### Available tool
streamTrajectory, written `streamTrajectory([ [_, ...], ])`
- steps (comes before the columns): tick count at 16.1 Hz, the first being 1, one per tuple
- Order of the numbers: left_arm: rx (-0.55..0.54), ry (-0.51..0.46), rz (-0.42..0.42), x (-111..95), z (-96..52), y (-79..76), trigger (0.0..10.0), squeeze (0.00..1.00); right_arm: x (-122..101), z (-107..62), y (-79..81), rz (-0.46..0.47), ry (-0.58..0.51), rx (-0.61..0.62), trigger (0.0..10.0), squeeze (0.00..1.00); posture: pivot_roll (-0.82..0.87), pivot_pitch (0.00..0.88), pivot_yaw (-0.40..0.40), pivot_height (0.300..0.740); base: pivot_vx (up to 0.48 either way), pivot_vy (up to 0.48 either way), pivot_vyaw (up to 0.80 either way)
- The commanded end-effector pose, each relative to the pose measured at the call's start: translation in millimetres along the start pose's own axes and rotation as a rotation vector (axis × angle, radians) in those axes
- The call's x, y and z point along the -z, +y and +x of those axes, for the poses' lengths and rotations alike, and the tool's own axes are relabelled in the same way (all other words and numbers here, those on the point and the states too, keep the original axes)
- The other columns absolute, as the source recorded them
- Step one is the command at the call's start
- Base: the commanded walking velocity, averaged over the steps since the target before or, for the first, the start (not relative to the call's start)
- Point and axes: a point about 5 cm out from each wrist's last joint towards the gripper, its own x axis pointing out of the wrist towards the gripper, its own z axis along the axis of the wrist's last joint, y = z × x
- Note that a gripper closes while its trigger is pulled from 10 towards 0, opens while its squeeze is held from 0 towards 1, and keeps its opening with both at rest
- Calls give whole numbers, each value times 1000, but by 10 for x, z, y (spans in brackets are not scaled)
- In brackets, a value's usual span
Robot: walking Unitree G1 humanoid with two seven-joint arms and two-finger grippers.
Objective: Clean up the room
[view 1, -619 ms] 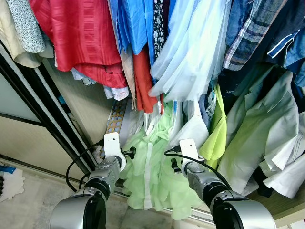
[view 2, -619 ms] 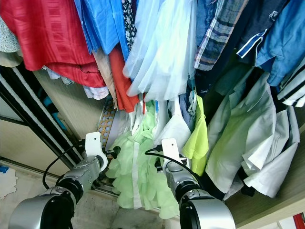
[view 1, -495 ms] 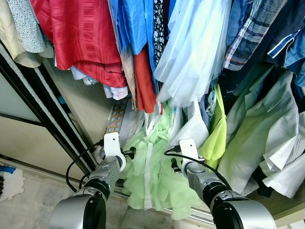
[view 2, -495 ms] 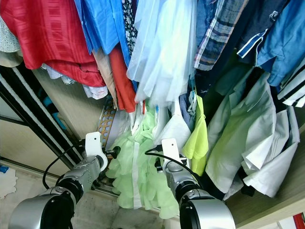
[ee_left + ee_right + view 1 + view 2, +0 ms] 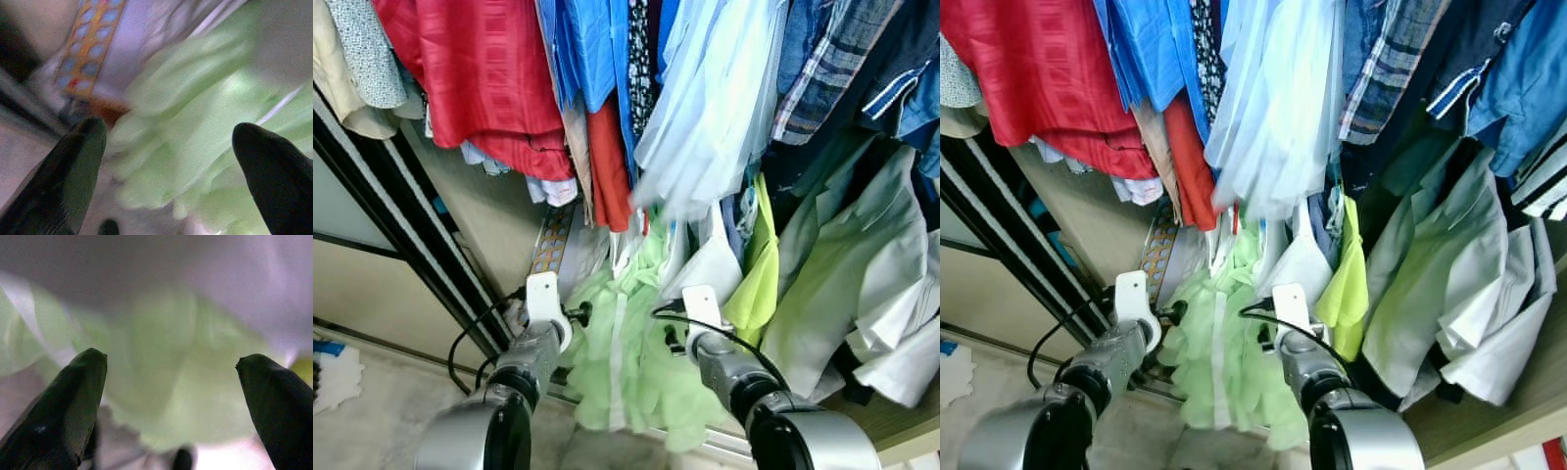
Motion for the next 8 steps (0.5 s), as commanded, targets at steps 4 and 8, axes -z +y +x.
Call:
streamTrajectory([
  [4, -100, -37, 263, -42, 0, -30, 10000, 0, -119, -3, 32, -6, -53, -15, 10000, 0, -57, 0, 33, 740, 0, 0, 0],
  [8, -23, -40, 108, -95, 8, -47, 10000, 0, -106, -3, 66, -5, -29, -43, 10000, 0, -52, 0, 42, 740, 0, 0, 0],
])
